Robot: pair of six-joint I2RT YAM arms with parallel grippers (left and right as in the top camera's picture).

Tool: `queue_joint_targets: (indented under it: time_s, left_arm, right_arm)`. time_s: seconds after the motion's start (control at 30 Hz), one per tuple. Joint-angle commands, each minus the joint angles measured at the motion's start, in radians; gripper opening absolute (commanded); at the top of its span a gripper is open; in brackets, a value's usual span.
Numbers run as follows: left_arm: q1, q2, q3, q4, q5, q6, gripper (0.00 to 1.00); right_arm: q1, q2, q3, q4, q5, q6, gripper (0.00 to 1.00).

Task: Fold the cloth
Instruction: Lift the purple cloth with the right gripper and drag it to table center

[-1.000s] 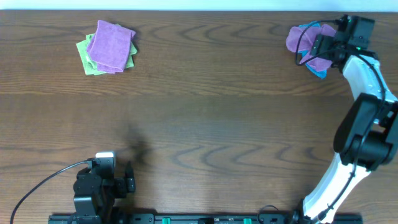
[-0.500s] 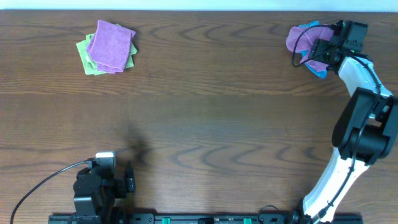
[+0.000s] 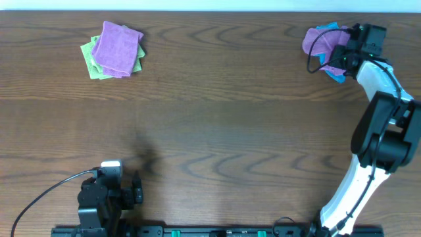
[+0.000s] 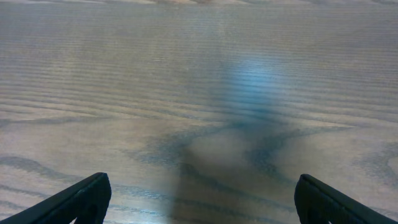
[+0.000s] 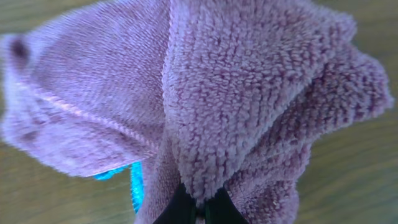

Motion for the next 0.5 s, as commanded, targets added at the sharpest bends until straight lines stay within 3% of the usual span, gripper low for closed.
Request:
queue_joint_targets:
  time_s: [0.0,0.47]
  left_arm:
    - [-0.004,-0.006,-0.011,-0.055,-0.014,0.044,0.95]
    - [-0.004,-0.006,-0.011,-0.055,-0.014,0.044,0.95]
  right_arm:
    - [0.013,-0.138,0.022,-0.018,-0.007,-0.063,0.01]
    - [0.144,-0.45,0.022,-0.327,-0.008,-0.23,0.01]
